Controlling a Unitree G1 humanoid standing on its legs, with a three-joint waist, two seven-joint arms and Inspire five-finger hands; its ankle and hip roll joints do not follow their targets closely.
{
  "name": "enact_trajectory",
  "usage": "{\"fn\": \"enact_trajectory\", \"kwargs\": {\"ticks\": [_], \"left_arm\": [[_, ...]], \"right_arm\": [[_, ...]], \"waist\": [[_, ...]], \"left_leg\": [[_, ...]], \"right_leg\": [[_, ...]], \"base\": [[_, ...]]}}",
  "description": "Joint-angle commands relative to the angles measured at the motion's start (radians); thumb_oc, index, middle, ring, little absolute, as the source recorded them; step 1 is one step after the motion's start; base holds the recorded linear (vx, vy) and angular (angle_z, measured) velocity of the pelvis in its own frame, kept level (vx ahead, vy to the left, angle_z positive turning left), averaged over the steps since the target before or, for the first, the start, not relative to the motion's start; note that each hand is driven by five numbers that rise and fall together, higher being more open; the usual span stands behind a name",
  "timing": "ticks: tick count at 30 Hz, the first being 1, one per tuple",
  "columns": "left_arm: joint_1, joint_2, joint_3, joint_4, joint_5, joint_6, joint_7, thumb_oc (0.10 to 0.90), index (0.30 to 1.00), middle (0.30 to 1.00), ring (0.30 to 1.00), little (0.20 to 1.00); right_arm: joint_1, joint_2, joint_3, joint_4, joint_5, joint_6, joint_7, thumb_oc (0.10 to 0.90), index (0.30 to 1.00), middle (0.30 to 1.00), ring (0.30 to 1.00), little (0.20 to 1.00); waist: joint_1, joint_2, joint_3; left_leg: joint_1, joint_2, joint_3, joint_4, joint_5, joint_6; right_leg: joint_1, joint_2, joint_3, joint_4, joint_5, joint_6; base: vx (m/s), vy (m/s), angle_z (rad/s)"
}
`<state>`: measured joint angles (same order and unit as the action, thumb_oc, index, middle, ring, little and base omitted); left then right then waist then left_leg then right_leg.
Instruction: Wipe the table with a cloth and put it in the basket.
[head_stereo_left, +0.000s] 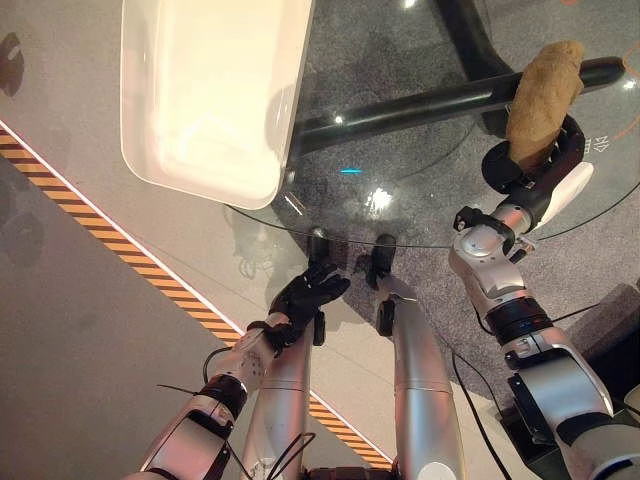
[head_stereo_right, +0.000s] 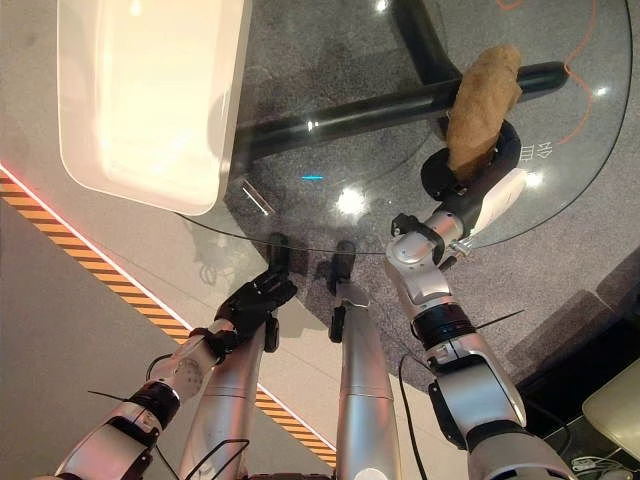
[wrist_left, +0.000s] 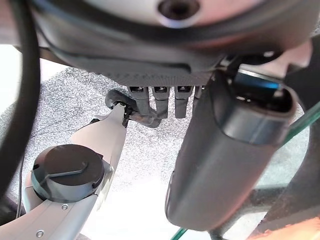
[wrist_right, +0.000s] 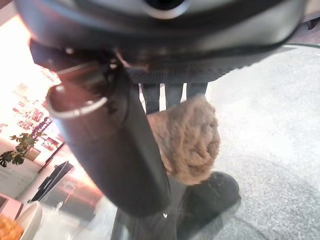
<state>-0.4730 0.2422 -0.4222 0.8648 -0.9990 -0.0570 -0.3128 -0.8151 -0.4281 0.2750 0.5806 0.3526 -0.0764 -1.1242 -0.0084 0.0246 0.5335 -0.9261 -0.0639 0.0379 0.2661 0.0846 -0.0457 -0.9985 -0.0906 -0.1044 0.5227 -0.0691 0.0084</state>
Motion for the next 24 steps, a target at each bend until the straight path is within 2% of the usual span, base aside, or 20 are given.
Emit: {"fn": "enact_trajectory", "kwargs": {"ticks": [1, 18, 24], "left_arm": [[0.092, -0.045, -0.058, 0.000, 0.014, 0.028, -0.004, 0.800, 0.900, 0.900, 0.900, 0.900], [0.096, -0.047, -0.054, -0.010, 0.004, 0.028, 0.013, 0.800, 0.900, 0.900, 0.900, 0.900], [0.099, -0.042, -0.062, -0.022, -0.005, 0.038, 0.012, 0.800, 0.900, 0.900, 0.900, 0.900]], "right_arm": [[0.040, -0.014, -0.002, -0.045, 0.016, -0.011, -0.021, 0.100, 0.300, 0.300, 0.300, 0.200], [0.039, -0.018, -0.009, -0.058, 0.001, -0.004, 0.008, 0.100, 0.300, 0.300, 0.300, 0.200], [0.018, -0.035, 0.001, -0.076, -0.011, -0.057, 0.081, 0.100, 0.300, 0.300, 0.300, 0.200]], "waist": [[-0.006, 0.035, -0.013], [0.001, 0.037, -0.013], [0.008, 0.041, -0.013]], "left_leg": [[-0.069, -0.013, -0.013, 0.206, -0.113, 0.030], [-0.082, -0.016, -0.012, 0.219, -0.122, 0.036], [-0.087, -0.020, -0.013, 0.224, -0.125, 0.036]], "right_leg": [[-0.001, 0.007, 0.028, -0.174, 0.170, 0.082], [-0.015, 0.002, 0.030, -0.159, 0.166, 0.087], [-0.021, -0.003, 0.027, -0.153, 0.169, 0.094]], "base": [[0.00, 0.000, 0.00], [0.00, 0.000, 0.00], [0.00, 0.018, 0.01]]}}
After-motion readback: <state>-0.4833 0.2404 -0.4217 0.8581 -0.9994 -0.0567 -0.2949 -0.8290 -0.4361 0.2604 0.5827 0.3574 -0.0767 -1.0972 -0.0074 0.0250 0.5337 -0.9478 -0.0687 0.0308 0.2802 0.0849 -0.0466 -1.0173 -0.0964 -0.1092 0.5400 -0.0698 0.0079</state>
